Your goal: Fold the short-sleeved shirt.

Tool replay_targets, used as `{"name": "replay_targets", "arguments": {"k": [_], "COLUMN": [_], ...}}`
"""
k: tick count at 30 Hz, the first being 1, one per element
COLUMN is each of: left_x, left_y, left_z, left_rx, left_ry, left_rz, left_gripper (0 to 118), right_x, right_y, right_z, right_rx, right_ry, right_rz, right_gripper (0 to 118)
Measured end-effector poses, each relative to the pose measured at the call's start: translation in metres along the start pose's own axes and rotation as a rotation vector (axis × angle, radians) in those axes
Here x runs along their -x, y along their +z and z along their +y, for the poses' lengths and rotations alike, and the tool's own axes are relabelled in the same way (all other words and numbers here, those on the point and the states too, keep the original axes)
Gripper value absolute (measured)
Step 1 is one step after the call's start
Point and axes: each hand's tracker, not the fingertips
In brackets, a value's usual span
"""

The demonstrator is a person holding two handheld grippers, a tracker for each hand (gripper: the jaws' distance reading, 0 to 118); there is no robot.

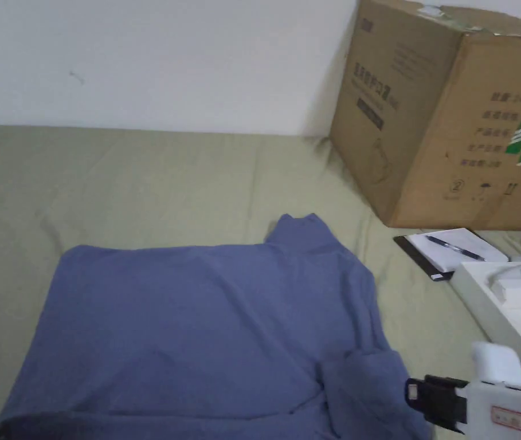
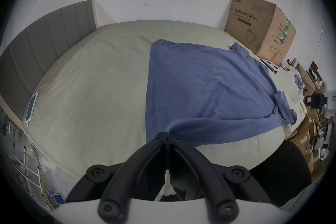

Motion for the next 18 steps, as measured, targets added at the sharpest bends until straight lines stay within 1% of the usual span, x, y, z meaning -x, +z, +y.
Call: {"name": "replay_targets", "arguments": {"k": [1, 2, 3, 4, 5, 7, 8, 9, 10, 11, 12, 13, 14, 15, 16, 17, 18], "left_x": [-0.001, -0.002, -0.002, -0.002, -0.001, -0.001, -0.001, -0.001, -0.001, -0.001, -0.001, -0.001, -0.001, -0.001, -0.001, 0.0, 0.0], "left_y": [0.0, 0.001, -0.001, -0.001, -0.001, -0.002, -0.003, -0.004, -0.005, -0.006, -0.006, -0.006, -0.006, -0.005, -0.005, -0.005, -0.004], "left_z": [-0.001, -0.002, -0.002, -0.001, -0.002, -0.003, -0.003, -0.004, -0.005, -0.005, -0.005, -0.005, -0.006, -0.006, -0.006, -0.006, -0.007], "left_rx": [-0.003, -0.008, 0.002, 0.011, 0.012, 0.021, 0.027, 0.034, 0.038, 0.043, 0.045, 0.047, 0.048, 0.045, 0.041, 0.039, 0.039], "left_ry": [-0.002, -0.005, 0.0, 0.006, 0.015, 0.032, 0.035, 0.036, 0.035, 0.035, 0.036, 0.036, 0.036, 0.04, 0.042, 0.047, 0.055], "left_rz": [0.001, 0.011, 0.012, 0.01, 0.004, -0.006, -0.005, -0.001, 0.001, 0.002, 0.002, 0.003, 0.005, 0.007, 0.008, 0.005, 0.002], "left_gripper": [2, 2, 2, 2, 2, 2, 2, 2, 2, 2, 2, 2, 2, 2, 2, 2, 2], "right_x": [-0.009, -0.017, -0.024, -0.03, -0.036, -0.043, -0.044, -0.044, -0.044, -0.042, -0.038, -0.035, -0.035, -0.032, -0.027, -0.023, -0.021], "right_y": [-0.011, -0.021, -0.031, -0.036, -0.049, -0.069, -0.074, -0.078, -0.081, -0.081, -0.072, -0.064, -0.058, -0.052, -0.045, -0.037, -0.032], "right_z": [-0.003, -0.007, -0.013, -0.017, -0.021, -0.025, -0.028, -0.03, -0.031, -0.032, -0.034, -0.034, -0.033, -0.033, -0.033, -0.034, -0.033], "right_rx": [0.049, 0.095, 0.112, 0.085, 0.136, 0.191, 0.209, 0.223, 0.223, 0.222, 0.189, 0.152, 0.126, 0.116, 0.094, 0.081, 0.074], "right_ry": [-0.035, -0.057, -0.08, -0.086, -0.105, -0.111, -0.106, -0.098, -0.092, -0.068, -0.026, -0.019, -0.03, -0.028, 0.014, 0.06, 0.081], "right_rz": [-0.025, -0.056, -0.069, -0.053, -0.085, -0.118, -0.12, -0.13, -0.143, -0.17, -0.185, -0.131, -0.068, -0.029, -0.078, -0.097, -0.092], "right_gripper": [105, 117, 113, 112, 112, 109, 96, 73, 67, 63, 61, 49, 14, 1, 1, 1, 1]}}
